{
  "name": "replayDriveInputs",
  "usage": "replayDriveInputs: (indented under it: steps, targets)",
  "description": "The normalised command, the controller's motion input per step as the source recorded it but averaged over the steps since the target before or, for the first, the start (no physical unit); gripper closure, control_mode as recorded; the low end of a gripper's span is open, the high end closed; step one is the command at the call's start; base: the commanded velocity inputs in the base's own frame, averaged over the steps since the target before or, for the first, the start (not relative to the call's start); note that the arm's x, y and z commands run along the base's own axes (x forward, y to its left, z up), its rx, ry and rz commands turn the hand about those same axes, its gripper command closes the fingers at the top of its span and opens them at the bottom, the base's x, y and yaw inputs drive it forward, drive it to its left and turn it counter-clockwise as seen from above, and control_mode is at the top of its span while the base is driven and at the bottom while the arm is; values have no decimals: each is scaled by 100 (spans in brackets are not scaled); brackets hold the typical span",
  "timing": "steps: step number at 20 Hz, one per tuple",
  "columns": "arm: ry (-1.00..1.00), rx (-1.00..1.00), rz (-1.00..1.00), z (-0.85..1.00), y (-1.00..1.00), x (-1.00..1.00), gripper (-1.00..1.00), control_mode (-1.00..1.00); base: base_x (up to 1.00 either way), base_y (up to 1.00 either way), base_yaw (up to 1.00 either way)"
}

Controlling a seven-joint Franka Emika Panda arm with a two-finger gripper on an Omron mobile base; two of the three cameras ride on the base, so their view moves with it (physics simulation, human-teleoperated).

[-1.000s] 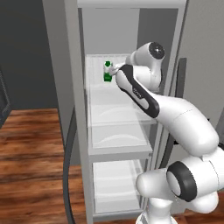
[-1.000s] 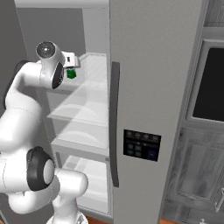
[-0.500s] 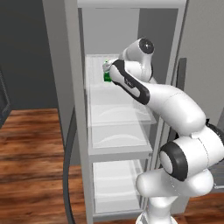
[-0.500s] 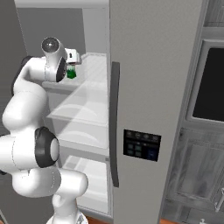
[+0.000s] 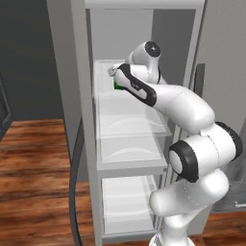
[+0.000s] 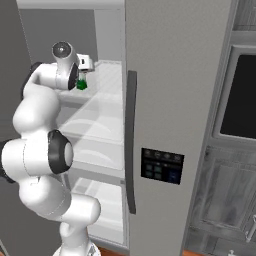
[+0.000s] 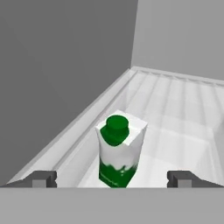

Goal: Take a sugar cube from the saucer and place it inside the coffee. Then, grab milk from the fridge and place it next to the coffee on the counter to sweeten the coffee.

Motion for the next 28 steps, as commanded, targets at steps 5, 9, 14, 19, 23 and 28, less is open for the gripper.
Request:
replayDriveInputs:
  steps: [5, 9, 14, 19, 23, 28]
  targets:
    - [0, 0, 0, -11, 10, 37, -100, -100, 0, 0, 0]
    - [0, 0, 0, -11, 5, 31, -100, -100, 0, 0, 0]
    - [0, 0, 0, -9, 7, 28, -100, -100, 0, 0, 0]
    - [0, 0, 0, -5, 10, 22, -100, -100, 0, 0, 0]
    - [0, 0, 0, -3, 6, 19, 100, -100, 0, 0, 0]
    - [0, 0, 0, -4, 1, 11, 100, -100, 0, 0, 0]
